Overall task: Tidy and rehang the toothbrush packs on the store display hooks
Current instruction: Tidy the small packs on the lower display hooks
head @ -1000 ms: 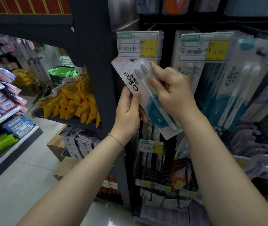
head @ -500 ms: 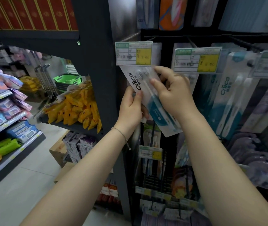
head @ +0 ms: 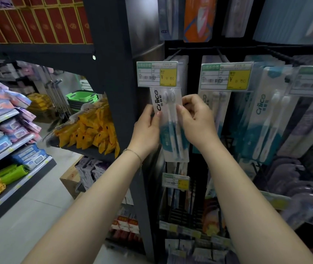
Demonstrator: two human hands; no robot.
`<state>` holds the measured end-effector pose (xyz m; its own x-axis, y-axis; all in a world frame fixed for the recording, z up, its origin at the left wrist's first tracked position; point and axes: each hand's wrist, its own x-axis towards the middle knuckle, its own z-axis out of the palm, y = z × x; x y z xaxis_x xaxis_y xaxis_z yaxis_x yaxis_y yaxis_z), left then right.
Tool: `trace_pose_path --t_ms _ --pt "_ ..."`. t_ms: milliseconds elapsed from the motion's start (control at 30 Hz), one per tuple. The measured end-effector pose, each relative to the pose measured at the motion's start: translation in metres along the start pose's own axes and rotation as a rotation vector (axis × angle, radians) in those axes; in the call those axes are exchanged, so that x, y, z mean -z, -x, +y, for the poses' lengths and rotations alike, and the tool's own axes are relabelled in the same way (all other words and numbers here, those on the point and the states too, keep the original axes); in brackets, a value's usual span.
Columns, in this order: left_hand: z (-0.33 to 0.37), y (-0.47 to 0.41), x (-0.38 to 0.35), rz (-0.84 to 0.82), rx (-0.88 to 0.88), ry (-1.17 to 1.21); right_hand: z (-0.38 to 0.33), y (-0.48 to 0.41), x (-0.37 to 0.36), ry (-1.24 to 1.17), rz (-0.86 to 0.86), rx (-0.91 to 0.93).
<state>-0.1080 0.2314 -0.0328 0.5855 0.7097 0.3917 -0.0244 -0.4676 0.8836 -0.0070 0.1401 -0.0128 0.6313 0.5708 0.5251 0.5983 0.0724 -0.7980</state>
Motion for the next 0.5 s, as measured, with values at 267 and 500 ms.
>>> trace_pose_path --t_ms 267,500 --pt "0.001 0.009 0.004 0.021 0.025 -0.082 -0.001 0.005 -0.003 -0.004 0.017 0.020" --pt "-0.007 0.025 0.008 -0.010 -0.034 -0.239 -0.002 0.012 0.002 0.025 0.011 0.052"
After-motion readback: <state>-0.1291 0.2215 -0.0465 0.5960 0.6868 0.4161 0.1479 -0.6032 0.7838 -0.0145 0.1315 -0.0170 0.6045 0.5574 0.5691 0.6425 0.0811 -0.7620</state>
